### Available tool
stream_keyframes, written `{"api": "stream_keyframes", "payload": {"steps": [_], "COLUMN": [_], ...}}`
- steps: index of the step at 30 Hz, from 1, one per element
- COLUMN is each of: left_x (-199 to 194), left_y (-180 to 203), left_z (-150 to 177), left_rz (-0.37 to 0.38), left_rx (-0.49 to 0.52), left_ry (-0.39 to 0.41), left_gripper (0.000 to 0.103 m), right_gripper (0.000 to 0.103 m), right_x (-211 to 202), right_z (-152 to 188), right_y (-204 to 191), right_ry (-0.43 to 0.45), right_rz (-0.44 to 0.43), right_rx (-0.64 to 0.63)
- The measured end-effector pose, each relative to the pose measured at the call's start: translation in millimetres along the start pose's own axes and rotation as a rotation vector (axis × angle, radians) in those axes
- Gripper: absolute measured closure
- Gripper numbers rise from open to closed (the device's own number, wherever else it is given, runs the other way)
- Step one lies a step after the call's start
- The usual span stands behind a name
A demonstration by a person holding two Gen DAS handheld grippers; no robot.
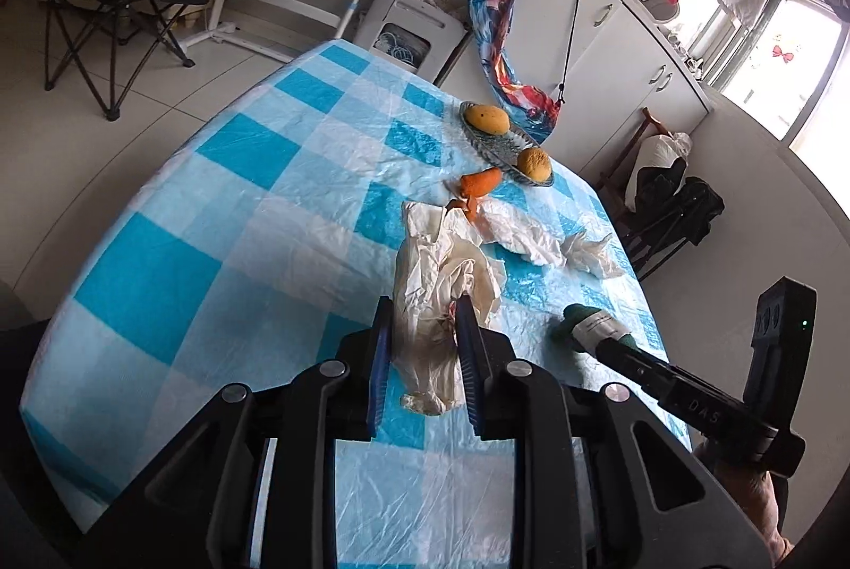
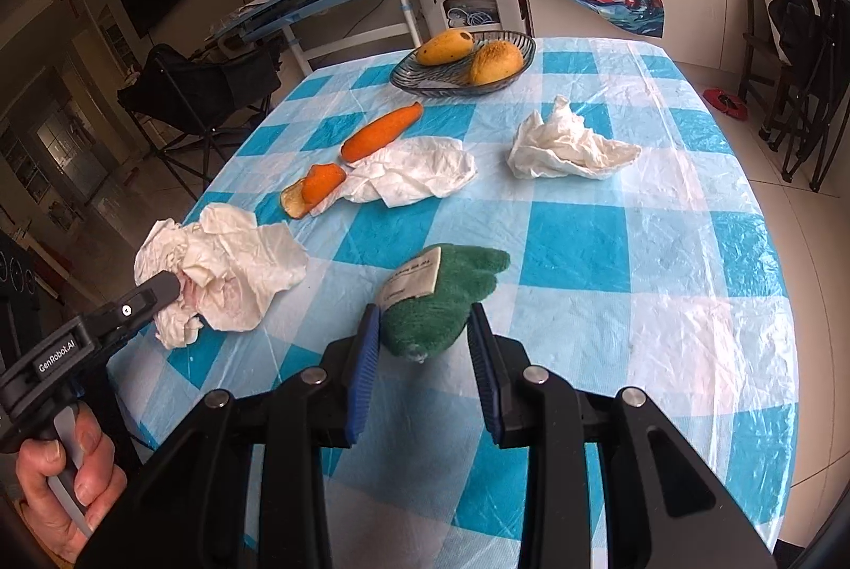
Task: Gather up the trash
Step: 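Grasp the green sponge with the right tool while the left tool grasps a white tissue, then carry the green sponge and white tissue from the table over the yellow basin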
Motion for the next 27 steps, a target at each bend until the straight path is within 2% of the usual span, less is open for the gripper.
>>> {"api": "stream_keyframes", "payload": {"steps": [3, 4, 5, 9, 10, 12, 13, 14, 17, 27], "left_x": [-6.1, -6.7, -6.3, 4.3, 6.6, 10.2, 12.3, 11.9, 2.0, -34.5], "left_y": [-9.6, -10.4, -9.9, -4.1, -4.0, -4.4, -6.1, -8.5, -10.8, -15.5], "left_z": [2.8, 1.9, 1.5, 3.6, 4.6, 7.5, 8.7, 10.1, 14.0, 36.3], "left_rz": [-0.029, -0.040, -0.047, -0.075, -0.074, -0.054, -0.042, -0.031, -0.021, -0.022], "left_rx": [-0.020, -0.027, -0.025, 0.020, 0.027, 0.030, 0.026, 0.024, 0.034, 0.079], "left_ry": [0.005, 0.015, 0.022, 0.012, 0.009, -0.007, -0.025, -0.036, -0.017, 0.017], "left_gripper": [0.052, 0.040, 0.034, 0.033, 0.034, 0.053, 0.068, 0.076, 0.080, 0.081], "right_gripper": [0.069, 0.069, 0.069, 0.069, 0.069, 0.070, 0.070, 0.072, 0.074, 0.075], "right_x": [-1.9, -2.1, -2.0, 0.4, -0.5, -3.2, -4.2, -5.9, -11.5, -29.2], "right_z": [5.3, 7.3, 10.3, 22.8, 23.8, 26.9, 28.5, 30.4, 33.4, 45.6], "right_y": [-3.9, -4.3, -4.7, -6.6, -8.0, -10.5, -11.4, -12.6, -19.3, -44.9], "right_ry": [-0.009, -0.013, -0.018, -0.033, -0.031, -0.025, -0.021, -0.017, 0.005, 0.058], "right_rz": [0.006, 0.010, 0.014, 0.040, 0.050, 0.062, 0.061, 0.058, 0.047, 0.000], "right_rx": [-0.004, -0.003, -0.002, -0.012, -0.022, -0.033, -0.033, -0.034, -0.042, -0.059]}}
Point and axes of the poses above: each gripper's, at about its wrist camera, not at the fingertips, and x roughly the way its jaws point, y to its right, z to its underside, the point moved 2 cm from there along x, roughly the way its jaws point, and after that the axes turned 6 degrees about -x, right-handed, at the moved point
